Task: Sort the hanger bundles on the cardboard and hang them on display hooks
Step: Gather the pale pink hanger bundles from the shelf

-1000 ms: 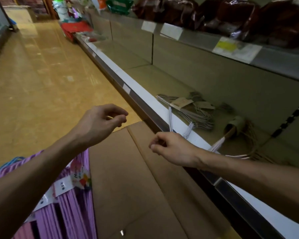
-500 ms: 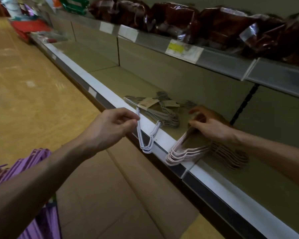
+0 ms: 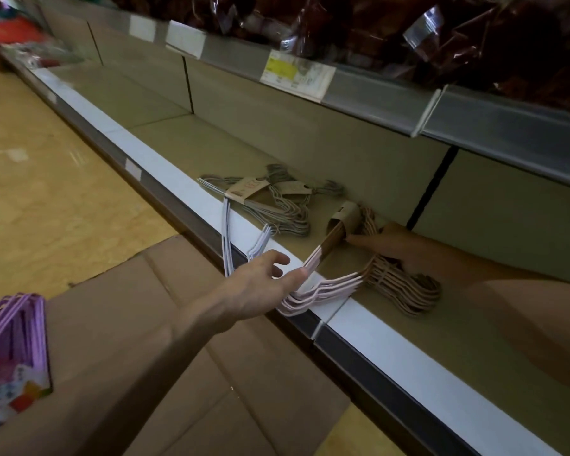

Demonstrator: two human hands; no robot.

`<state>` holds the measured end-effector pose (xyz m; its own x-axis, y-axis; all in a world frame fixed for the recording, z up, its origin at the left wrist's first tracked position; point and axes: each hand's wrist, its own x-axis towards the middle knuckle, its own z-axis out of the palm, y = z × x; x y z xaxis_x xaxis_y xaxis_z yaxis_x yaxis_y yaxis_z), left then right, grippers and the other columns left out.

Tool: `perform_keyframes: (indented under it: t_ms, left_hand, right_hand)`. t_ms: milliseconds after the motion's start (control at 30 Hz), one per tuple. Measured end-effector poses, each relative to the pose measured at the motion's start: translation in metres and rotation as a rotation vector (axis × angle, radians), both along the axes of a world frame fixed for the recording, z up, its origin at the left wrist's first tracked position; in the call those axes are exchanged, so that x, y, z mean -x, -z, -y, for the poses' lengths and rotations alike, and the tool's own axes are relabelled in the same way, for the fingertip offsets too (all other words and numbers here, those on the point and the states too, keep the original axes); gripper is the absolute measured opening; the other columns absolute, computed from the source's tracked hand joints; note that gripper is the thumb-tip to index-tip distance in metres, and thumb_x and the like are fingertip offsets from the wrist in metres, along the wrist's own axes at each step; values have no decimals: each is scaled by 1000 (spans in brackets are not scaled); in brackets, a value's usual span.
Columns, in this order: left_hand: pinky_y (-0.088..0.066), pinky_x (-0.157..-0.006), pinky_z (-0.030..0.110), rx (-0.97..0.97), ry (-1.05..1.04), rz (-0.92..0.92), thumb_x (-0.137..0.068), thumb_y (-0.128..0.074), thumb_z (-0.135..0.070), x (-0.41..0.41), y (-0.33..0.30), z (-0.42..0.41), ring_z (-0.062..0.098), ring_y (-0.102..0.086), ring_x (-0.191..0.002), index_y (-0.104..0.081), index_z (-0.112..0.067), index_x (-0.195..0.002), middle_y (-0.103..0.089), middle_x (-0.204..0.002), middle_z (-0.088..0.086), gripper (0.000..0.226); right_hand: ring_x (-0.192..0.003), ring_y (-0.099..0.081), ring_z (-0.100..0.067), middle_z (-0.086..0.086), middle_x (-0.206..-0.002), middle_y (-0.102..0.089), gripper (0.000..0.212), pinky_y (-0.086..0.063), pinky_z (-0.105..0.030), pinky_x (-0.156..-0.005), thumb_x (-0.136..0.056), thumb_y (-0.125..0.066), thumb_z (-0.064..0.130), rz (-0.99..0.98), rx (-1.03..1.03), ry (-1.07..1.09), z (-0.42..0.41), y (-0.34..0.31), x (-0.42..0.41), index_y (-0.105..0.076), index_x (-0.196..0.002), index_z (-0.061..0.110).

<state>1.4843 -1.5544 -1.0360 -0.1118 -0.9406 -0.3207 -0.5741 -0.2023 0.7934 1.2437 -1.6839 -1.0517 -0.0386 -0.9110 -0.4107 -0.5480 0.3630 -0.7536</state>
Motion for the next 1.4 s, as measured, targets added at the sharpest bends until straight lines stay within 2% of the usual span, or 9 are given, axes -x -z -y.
perform_keyframes:
  t_ms: [167,233,333,500,767,900,1067,1200,1400]
  left_hand:
    - [-52,-91,33,28,118,48,-88,-63,-54,10,6,-7,15,-59,-108,-38,-28,-143,-55,-133,-2,66]
    - [-48,-85,26,88,118,79,-91,-63,-47,12,6,-12,13,-58,-104,-38,-27,-143,-56,-132,-2,61]
    - [-50,-86,29,139,124,91,-91,-64,-46,11,4,-16,14,-60,-101,-39,-28,-142,-56,-130,-3,60]
    - [-53,-86,30,174,80,47,-86,-66,-51,4,-10,-16,11,-59,-100,-41,-32,-137,-53,-125,-6,60]
    - [-51,-88,33,104,-111,-96,-82,-53,-71,-16,-39,-28,13,-58,-107,-39,-34,-141,-55,-130,-6,71]
    - [-53,-93,41,9,-215,-218,-84,-59,-65,-32,-55,-36,13,-63,-95,-34,-31,-145,-57,-104,-11,74]
    - [-55,-82,36,6,-305,-178,-87,-62,-57,-61,-65,-61,13,-61,-93,-32,-27,-144,-56,-105,-7,71]
    - [-54,-75,35,28,-491,-135,-92,-61,-48,-90,-66,-86,15,-60,-91,-33,-31,-142,-53,-101,-7,60]
    - [-58,-81,47,71,-699,-12,-101,-49,-35,-142,-64,-119,29,-65,-94,-39,-34,-141,-58,-100,3,41]
  right_hand:
    - [-76,-55,-21,-13,-95,-57,27,-44,-27,-58,-85,-72,6,-267,66,-33,-6,-1,-7,-54,-104,4]
    - [-82,-58,-28,-14,-91,-56,21,-50,-31,-64,-84,-66,2,-302,121,-10,-6,3,-8,-56,-102,1]
    - [-95,-64,-37,-20,-98,-63,21,-59,-43,-81,-82,-63,1,-269,181,-4,-4,2,-6,-62,-102,-1]
    - [-92,-64,-36,-21,-100,-62,23,-60,-44,-79,-83,-63,6,-271,248,-29,5,-24,-10,-61,-105,2]
    - [-68,-58,-24,-9,-70,-56,22,-48,-27,-56,-84,-60,-6,-155,337,-160,-30,-69,-46,-54,-71,10]
    - [-75,-67,-24,-8,-81,-67,9,-52,-25,-56,-88,-65,8,-155,346,-299,-52,-89,-86,-63,-94,14]
    - [-89,-66,-26,-8,-97,-68,32,-59,-39,-79,-81,-61,5,-238,449,-447,-60,-97,-145,-61,-110,19]
    - [-85,-63,-21,-5,-96,-66,35,-55,-33,-73,-80,-58,5,-200,458,-550,-73,-97,-197,-58,-113,19]
    - [-94,-63,-27,-10,-103,-62,33,-58,-47,-85,-83,-59,8,-210,403,-668,-98,-85,-272,-54,-115,13]
